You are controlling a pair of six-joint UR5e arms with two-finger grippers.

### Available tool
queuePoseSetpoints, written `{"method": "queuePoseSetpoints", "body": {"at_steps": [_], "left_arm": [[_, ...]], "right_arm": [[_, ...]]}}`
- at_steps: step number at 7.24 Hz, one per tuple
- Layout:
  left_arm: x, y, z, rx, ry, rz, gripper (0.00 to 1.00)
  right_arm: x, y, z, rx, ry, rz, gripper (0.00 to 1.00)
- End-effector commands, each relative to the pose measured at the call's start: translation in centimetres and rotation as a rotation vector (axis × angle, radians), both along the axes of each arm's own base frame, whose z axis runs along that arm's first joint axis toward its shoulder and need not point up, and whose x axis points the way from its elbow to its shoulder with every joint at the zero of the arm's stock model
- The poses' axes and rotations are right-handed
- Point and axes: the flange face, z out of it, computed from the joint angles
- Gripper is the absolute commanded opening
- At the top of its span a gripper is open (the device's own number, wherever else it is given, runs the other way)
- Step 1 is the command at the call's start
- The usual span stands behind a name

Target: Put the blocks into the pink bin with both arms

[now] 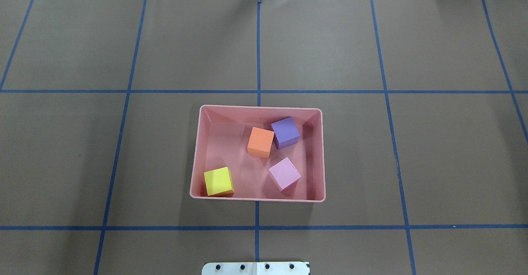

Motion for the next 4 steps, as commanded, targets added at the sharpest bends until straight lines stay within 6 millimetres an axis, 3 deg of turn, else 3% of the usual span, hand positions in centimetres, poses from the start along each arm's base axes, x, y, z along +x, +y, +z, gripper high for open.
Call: {"method": "queuePoseSetpoints", "body": {"at_steps": [1, 4], "left_arm": [[0.1, 0.2, 0.6, -0.015, 0.002, 0.0, 1.0], [0.0, 0.4, 0.7, -0.015, 0.002, 0.0, 1.0]], "right_arm": [[-0.1, 0.5, 0.6, -0.045, -0.01, -0.001, 1.0], [-0.5, 4.1, 3.0, -0.072, -0.056, -0.02, 1.0]]}}
